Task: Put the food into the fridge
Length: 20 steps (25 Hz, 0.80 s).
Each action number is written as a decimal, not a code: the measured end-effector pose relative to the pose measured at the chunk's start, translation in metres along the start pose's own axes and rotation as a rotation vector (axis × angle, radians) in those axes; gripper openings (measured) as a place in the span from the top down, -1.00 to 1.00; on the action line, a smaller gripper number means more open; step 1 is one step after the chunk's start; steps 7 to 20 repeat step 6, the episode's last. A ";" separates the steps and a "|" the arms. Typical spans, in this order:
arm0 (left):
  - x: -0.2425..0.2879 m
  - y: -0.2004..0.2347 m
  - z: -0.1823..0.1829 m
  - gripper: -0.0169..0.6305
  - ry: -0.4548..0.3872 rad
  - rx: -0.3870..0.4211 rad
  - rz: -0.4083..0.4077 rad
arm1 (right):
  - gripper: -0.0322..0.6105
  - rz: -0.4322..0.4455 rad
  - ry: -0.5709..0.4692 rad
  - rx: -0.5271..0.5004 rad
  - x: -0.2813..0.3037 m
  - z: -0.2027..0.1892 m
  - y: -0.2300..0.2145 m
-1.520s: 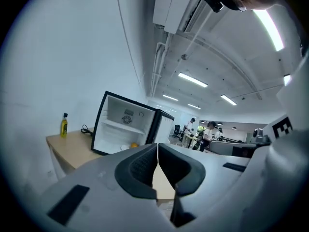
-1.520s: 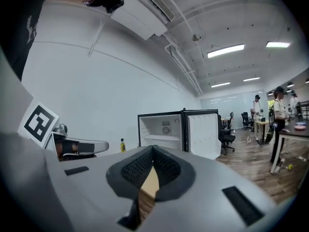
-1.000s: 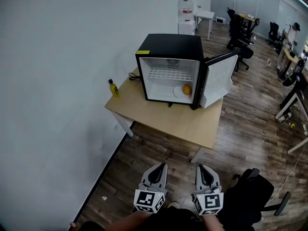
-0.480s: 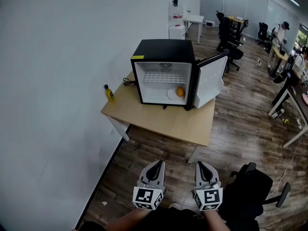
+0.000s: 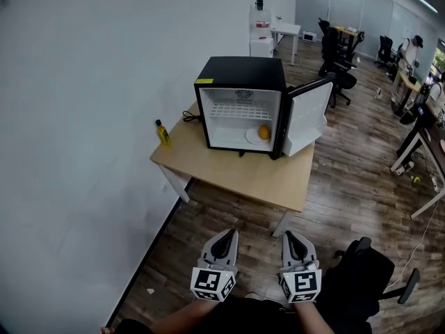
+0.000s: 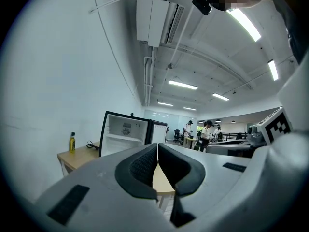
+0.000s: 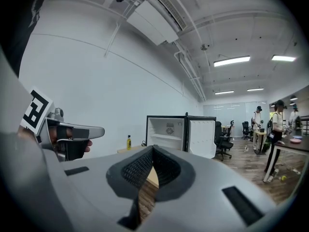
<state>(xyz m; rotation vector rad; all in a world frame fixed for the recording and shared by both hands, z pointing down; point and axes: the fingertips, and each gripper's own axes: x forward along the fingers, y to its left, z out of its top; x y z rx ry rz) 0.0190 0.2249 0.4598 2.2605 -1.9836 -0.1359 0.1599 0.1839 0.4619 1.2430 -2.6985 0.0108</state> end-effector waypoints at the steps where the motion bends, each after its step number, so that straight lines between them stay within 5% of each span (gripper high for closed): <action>1: -0.001 -0.001 -0.001 0.89 0.003 0.000 0.004 | 0.71 0.000 -0.002 -0.001 -0.001 -0.001 -0.001; 20: 0.002 -0.005 -0.009 0.89 0.023 -0.005 0.024 | 0.71 0.017 0.014 -0.002 -0.004 -0.004 -0.005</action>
